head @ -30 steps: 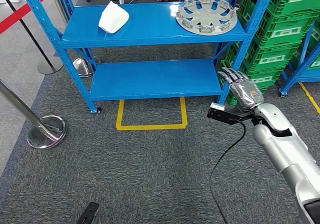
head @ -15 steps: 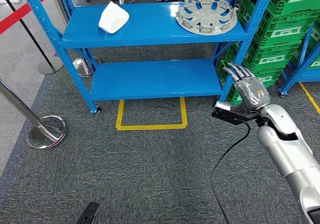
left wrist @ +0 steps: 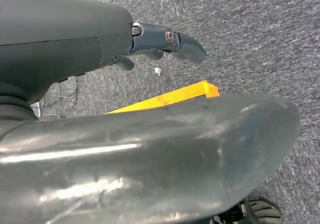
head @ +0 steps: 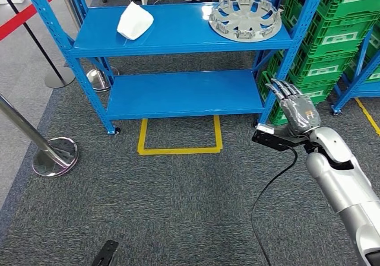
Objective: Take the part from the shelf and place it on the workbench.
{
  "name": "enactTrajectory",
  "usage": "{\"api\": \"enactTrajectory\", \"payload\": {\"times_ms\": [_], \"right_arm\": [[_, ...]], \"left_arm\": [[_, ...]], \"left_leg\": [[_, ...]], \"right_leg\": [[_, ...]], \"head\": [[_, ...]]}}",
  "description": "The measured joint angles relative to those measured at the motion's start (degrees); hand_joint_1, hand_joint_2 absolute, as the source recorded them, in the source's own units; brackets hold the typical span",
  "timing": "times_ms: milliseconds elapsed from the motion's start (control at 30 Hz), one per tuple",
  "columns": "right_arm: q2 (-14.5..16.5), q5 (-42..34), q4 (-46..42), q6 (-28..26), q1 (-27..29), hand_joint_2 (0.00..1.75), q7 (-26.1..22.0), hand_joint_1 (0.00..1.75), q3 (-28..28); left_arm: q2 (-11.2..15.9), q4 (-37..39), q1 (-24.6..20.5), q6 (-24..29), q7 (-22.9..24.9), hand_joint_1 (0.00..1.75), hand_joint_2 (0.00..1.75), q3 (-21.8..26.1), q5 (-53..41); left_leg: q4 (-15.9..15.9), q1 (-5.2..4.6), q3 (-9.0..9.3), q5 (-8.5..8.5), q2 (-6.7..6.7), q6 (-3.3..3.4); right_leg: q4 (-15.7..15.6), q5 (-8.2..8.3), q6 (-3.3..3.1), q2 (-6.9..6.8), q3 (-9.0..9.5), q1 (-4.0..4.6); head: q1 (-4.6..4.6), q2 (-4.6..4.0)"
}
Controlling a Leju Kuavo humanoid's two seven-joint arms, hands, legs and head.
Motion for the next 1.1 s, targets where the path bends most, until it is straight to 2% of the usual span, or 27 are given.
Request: {"api": "enactTrajectory", "payload": {"times_ms": [733, 900, 1033, 1100], "right_arm": [[0.0, 0.0, 0.0, 0.0, 0.9, 1.75, -0.2, 0.0, -0.6], [0.0, 0.0, 0.0, 0.0, 0.9, 1.75, -0.2, 0.0, -0.6], [0.0, 0.0, -0.2, 0.0, 1.0, 1.75, -0.2, 0.0, -0.7], [-0.1, 0.0, -0.5, 0.0, 1.0, 1.75, -0.2, 0.0, -0.9]], "left_arm": [[0.0, 0.0, 0.0, 0.0, 0.2, 0.0, 0.0, 0.0, -0.1], [0.0, 0.0, 0.0, 0.0, 0.2, 0.0, 0.0, 0.0, 0.0], [0.0, 0.0, 0.0, -0.1, 0.2, 0.0, 0.0, 0.0, 0.1], [0.0, 0.0, 0.0, -0.1, 0.2, 0.0, 0.0, 0.0, 0.0]], "left_leg": [[0.2, -0.09, -0.12, -0.08, 0.0, 0.09], [0.6, -0.26, -0.31, -0.31, 0.0, 0.49], [0.5, -0.29, -0.33, -0.33, 0.03, 1.18], [-0.3, 0.07, 0.15, 0.01, 0.2, 1.65]], "right_leg": [[-0.1, 0.04, 0.08, 0.0, 0.0, -0.15], [-0.1, 0.11, 0.44, 0.0, -0.01, -0.32], [-0.5, 0.2, 1.09, 0.07, 0.1, -0.42], [0.6, -0.74, 1.41, 0.13, -0.39, -0.3]], "head": [[0.0, 0.0], [-0.01, 0.0], [-0.02, 0.0], [0.08, 0.0]]}}
